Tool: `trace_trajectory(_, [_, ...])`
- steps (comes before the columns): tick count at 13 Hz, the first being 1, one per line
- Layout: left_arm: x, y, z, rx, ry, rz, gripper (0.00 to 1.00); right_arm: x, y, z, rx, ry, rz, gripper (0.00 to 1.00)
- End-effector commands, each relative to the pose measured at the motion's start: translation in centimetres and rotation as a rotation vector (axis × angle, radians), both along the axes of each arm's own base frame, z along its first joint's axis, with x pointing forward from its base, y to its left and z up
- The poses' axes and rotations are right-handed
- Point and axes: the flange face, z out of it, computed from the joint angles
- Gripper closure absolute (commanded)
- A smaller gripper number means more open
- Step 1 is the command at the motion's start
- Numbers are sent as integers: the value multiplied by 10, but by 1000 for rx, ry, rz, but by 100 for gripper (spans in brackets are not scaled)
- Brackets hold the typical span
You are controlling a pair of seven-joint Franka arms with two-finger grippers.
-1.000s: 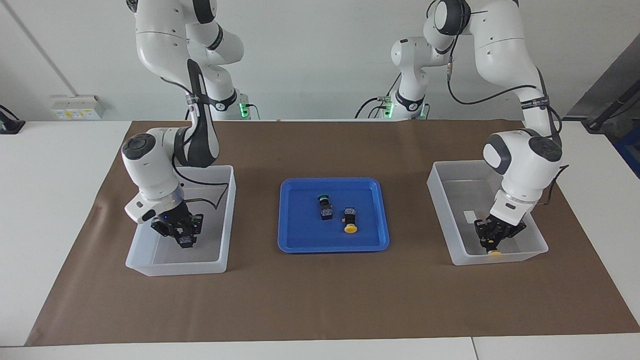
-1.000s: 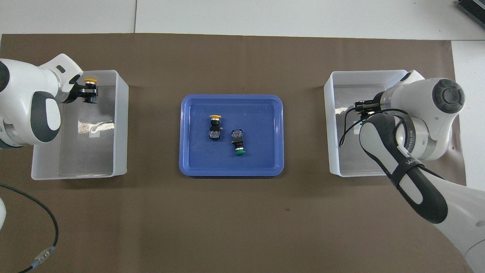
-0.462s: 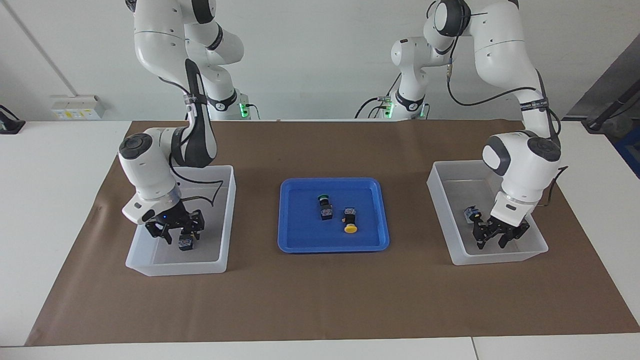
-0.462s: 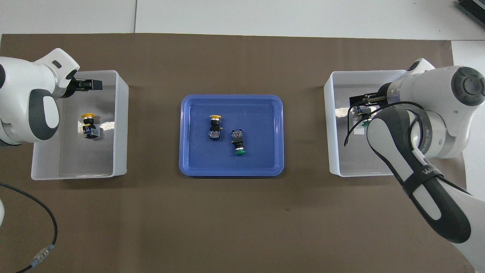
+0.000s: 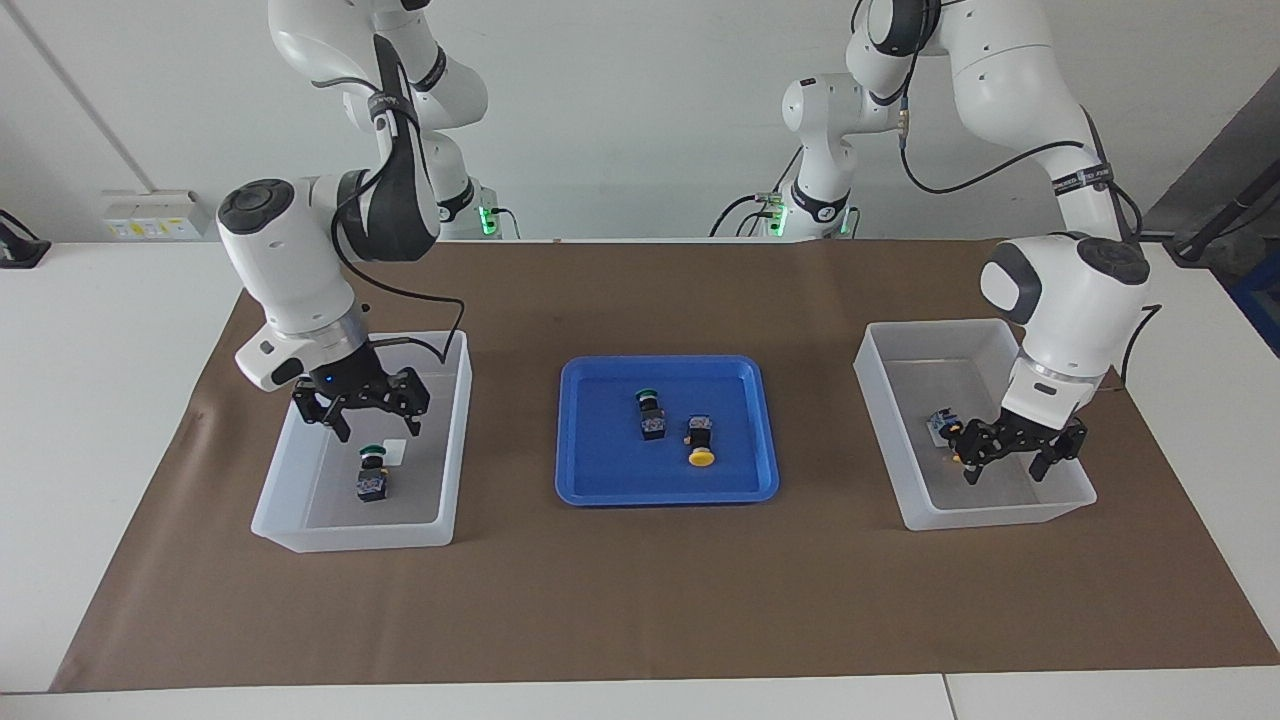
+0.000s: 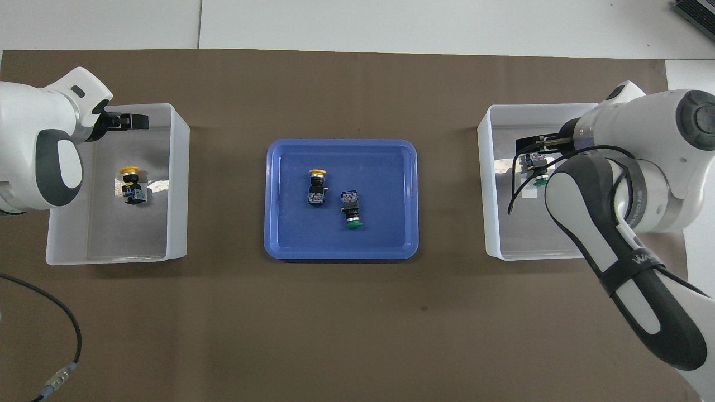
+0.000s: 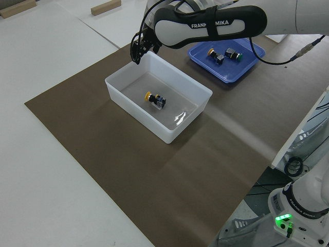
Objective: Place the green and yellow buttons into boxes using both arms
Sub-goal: 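Move the left gripper and the right gripper back over the blue tray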
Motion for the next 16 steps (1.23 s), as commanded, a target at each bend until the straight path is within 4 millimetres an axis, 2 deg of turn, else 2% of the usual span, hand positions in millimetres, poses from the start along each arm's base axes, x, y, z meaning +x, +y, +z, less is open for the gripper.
trace_trajectory(1, [-23,-37,31,-11,29,-25,0,-10,43,1,29,19,-29,0])
trace_trajectory(2, [-27,-53,37,-14,32,-24,0,-14,65,-1,36,21,-34,0])
trace_trajectory(3, [-30,-71,40,1,31,-35,0,-16,77,-4,40,24,-42,0])
trace_trajectory(4, [-34,-92,38,9,33,-38,0,-21,103,-11,45,26,-30,0])
trace_trajectory(5, [-37,-103,36,5,38,-28,0,-26,135,-22,55,14,-27,0])
trace_trajectory(7, [-49,-132,26,-6,48,-20,0,-35,188,-46,75,-6,-38,0])
trace_trajectory(9, [-63,-168,7,-23,43,-10,0,-44,226,-73,86,-21,-29,0])
trace_trajectory(11, [-87,-199,-7,-32,36,-43,0,-49,249,-91,96,-37,-20,0])
trace_trajectory(12, [-98,-221,-13,-35,37,-70,0,-52,263,-105,102,-55,-2,0])
trace_trajectory(13, [-102,-230,-15,-42,31,-66,0,-59,278,-120,100,-67,34,0])
trace_trajectory(15, [-107,-234,-29,-61,-2,-63,0,-60,286,-146,81,-78,69,0])
trace_trajectory(16, [-109,-240,-33,-80,-26,-56,0,-62,284,-151,67,-77,108,0])
